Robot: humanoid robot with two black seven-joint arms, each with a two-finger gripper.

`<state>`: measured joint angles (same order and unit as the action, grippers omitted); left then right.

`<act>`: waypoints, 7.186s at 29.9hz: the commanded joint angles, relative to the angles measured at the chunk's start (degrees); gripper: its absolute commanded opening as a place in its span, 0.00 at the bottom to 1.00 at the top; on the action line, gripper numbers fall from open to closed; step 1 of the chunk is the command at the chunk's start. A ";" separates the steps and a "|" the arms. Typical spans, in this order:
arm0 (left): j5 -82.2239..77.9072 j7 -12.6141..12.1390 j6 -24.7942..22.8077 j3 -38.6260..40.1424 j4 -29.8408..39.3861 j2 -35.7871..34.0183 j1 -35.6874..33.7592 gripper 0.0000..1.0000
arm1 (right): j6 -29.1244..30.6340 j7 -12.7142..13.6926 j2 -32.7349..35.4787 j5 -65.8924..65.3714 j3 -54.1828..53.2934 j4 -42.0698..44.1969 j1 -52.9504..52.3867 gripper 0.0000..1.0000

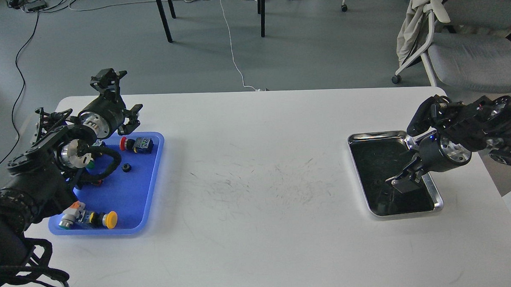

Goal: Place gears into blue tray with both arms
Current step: 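Lower the right gripper into the metal tray again, then close the right gripper on the small black gear in the metal tray, then lift the black gear and carry it toward the table center, then lower the right gripper and release the black gear on the table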

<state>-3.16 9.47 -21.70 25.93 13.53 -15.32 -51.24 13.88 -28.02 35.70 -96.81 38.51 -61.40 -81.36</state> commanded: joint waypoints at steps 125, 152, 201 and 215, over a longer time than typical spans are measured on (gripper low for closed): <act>0.00 0.72 -3.79 0.00 0.71 -8.76 0.70 0.98 | -18.26 0.02 -23.92 1.09 -15.38 20.97 4.19 0.01; 4.30 -0.68 -6.30 4.13 0.80 -14.30 0.79 0.98 | -38.05 0.02 -35.70 0.04 -16.37 29.23 15.00 0.01; 11.16 -0.95 -6.30 7.12 6.51 -10.34 1.14 0.99 | -41.88 0.02 -35.70 -0.23 -12.49 27.74 19.31 0.32; 11.07 -0.60 -6.30 6.51 6.51 -10.87 1.23 0.99 | -41.88 0.02 -35.70 1.35 -22.41 28.70 18.44 0.68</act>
<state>8.00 8.78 -28.00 32.91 20.05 -26.19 -50.03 -28.00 -28.00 0.00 -96.25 20.12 -33.03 -62.20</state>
